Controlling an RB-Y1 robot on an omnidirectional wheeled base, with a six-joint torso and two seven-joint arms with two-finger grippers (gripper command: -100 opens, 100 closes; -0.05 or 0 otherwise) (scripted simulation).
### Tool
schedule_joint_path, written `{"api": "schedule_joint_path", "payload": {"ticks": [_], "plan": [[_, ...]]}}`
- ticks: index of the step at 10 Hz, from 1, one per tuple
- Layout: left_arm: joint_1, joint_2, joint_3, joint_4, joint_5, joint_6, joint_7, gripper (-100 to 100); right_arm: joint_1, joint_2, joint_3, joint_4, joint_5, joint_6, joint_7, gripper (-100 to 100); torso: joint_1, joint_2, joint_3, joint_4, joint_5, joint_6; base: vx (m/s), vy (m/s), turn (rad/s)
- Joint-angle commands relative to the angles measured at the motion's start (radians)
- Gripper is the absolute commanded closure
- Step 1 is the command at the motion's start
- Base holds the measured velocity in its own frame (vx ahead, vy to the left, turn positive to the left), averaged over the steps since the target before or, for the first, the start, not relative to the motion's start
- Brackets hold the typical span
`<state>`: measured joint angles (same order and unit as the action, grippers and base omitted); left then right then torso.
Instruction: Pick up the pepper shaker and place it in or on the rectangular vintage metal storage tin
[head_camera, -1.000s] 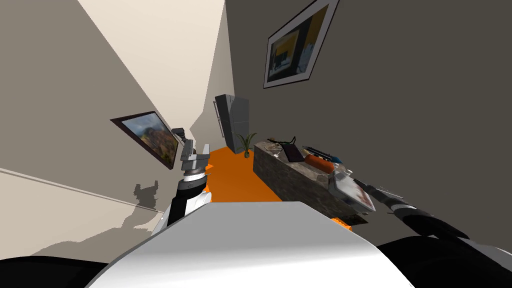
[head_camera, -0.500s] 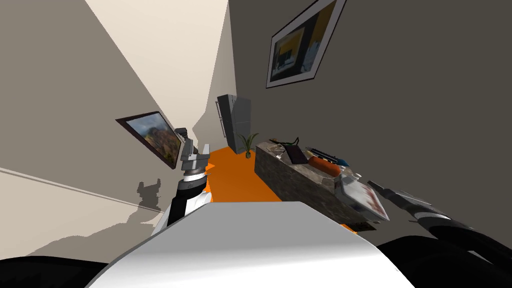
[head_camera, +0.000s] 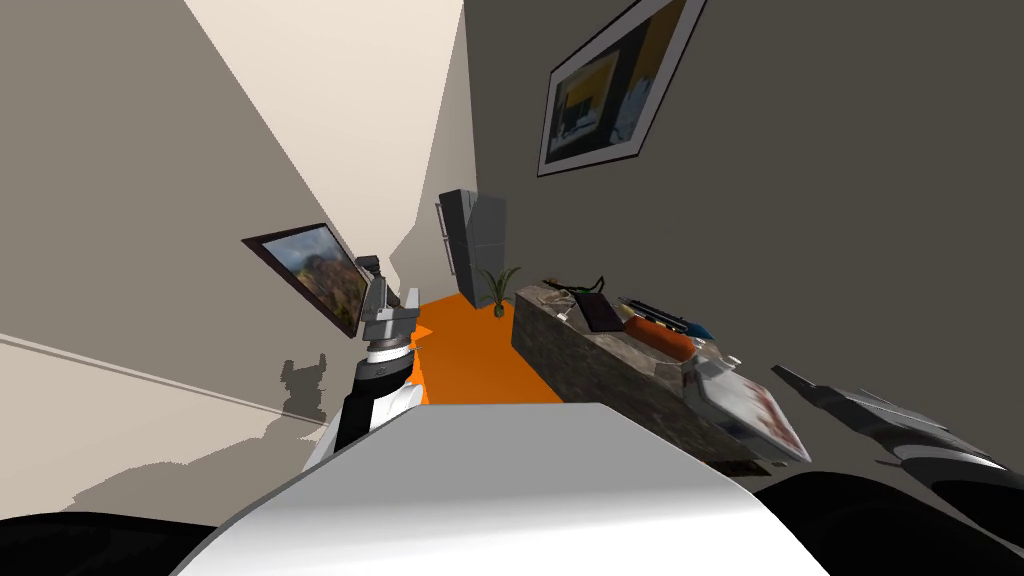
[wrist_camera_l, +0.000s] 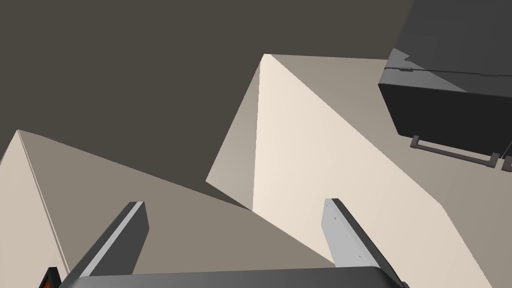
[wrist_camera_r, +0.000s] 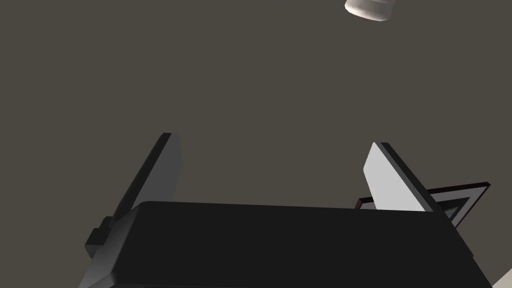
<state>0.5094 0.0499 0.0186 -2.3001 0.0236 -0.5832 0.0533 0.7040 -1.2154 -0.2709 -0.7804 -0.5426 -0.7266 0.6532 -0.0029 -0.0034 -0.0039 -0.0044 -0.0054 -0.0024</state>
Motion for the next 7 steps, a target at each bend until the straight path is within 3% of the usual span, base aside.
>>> {"api": "schedule_joint_path", "payload": {"ticks": [1,2,7], "plan": [[0.000,0.000,0.000,0.000,0.000,0.000,0.000,0,0.000,0.000,0.000,0.000,0.000,0.000,0.000,-100,0.000,0.000,0.000,0.000,0.000,0.000,0.000,0.000,0.000],[0.000,0.000,0.000,0.000,0.000,0.000,0.000,0,0.000,0.000,0.000,-0.001,-0.003,0.001,0.001,0,0.000,0.000,0.000,0.000,0.000,0.000,0.000,0.000,0.000],[0.000,0.000,0.000,0.000,0.000,0.000,0.000,0,0.000,0.000,0.000,-0.001,-0.003,0.001,0.001,0,0.000,0.001,0.000,0.000,0.000,0.000,0.000,0.000,0.000]]}}
